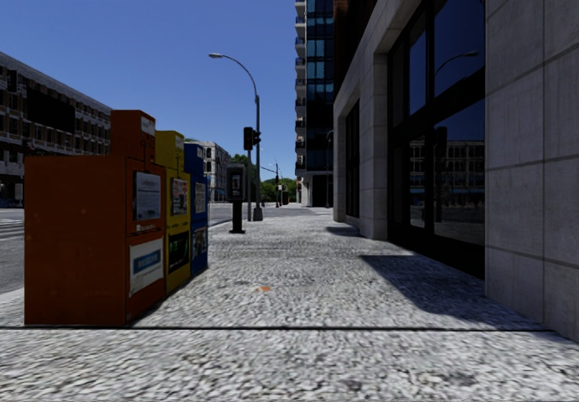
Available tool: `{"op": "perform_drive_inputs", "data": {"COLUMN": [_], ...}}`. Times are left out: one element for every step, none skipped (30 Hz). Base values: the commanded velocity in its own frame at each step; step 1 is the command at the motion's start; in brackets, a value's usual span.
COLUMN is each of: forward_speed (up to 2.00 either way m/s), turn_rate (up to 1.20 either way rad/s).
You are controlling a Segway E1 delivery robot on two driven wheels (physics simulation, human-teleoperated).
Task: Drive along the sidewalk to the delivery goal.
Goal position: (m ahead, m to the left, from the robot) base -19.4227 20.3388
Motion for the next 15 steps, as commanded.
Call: {"op": "perform_drive_inputs", "data": {"forward_speed": [2.00,2.00,2.00,2.00,2.00,2.00,2.00,2.00,2.00,2.00,2.00,2.00,2.00,2.00,2.00], "turn_rate": [0.00,0.00,0.00,0.00,0.00,0.00,0.00,0.00,0.00,0.00,0.00,0.00,0.00,0.00,0.00]}}
